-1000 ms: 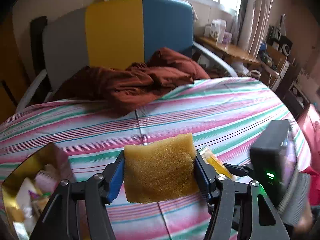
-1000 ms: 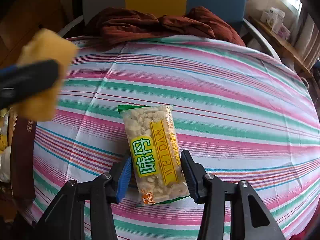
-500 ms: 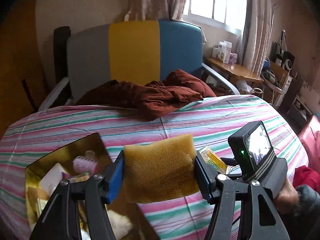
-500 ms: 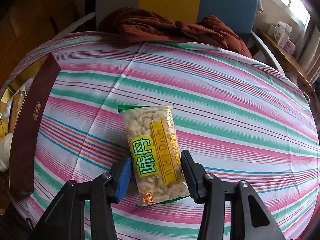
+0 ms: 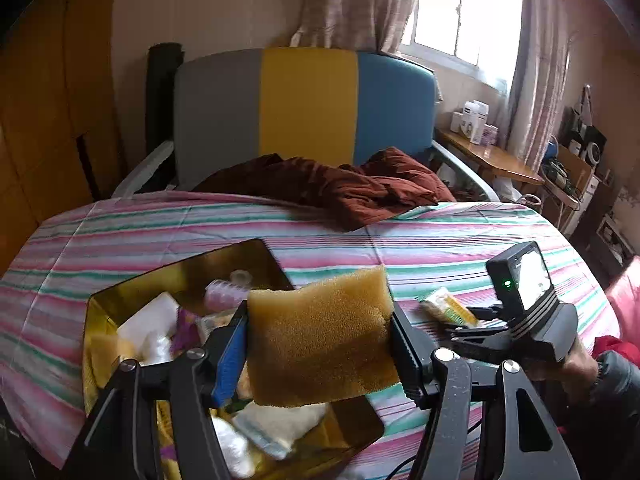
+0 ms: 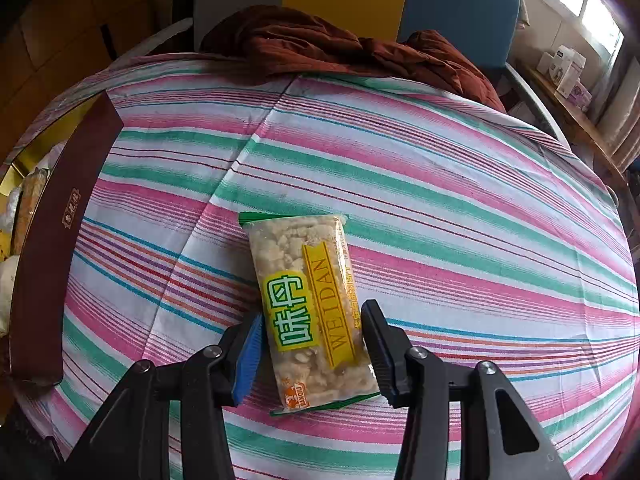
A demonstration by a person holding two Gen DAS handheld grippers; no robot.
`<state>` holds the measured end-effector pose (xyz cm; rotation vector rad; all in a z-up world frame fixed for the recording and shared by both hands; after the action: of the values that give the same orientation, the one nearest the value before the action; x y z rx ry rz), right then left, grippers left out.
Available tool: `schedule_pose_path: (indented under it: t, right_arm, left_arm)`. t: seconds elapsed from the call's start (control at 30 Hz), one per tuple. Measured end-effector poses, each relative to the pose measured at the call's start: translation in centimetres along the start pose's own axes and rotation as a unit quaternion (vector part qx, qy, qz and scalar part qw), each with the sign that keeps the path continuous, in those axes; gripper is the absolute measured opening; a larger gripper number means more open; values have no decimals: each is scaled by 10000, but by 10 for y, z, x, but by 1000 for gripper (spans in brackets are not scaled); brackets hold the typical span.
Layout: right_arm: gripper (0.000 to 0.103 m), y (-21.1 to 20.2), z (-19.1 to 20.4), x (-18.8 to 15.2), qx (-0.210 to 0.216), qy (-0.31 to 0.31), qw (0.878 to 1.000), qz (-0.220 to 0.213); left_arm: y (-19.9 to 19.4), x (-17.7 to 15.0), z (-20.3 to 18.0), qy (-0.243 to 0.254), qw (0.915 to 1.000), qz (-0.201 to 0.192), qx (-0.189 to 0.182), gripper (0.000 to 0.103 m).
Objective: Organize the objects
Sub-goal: 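Carry the yellow sponge over the tray with left gripper while right gripper carries the cracker packet there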
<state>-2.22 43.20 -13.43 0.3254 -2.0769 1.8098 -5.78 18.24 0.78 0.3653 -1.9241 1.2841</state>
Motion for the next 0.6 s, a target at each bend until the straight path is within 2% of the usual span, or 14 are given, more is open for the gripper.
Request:
schedule_pose_path:
  t: [0.33,0.6]
  right_arm:
    - [48,0,5,0,16,21,10000,51]
    - [47,-2,11,0,72,6,9998,182]
  left_arm:
    - [-4,-22,51,-396,9988,218,185,64]
    - [-16,-35,105,-866,9944,231,558,64]
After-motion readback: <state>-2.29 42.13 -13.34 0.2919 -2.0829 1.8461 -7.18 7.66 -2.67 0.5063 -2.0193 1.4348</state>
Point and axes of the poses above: each gripper's, at about its wrist camera, not at the fingertips, and y roughly the way its jaws point, z to its left, x to its top, the point moved 2 cm from there along y, roughly the way its jaws point, and after that the axes turned 8 degrees about -y, right-handed, at the moved point
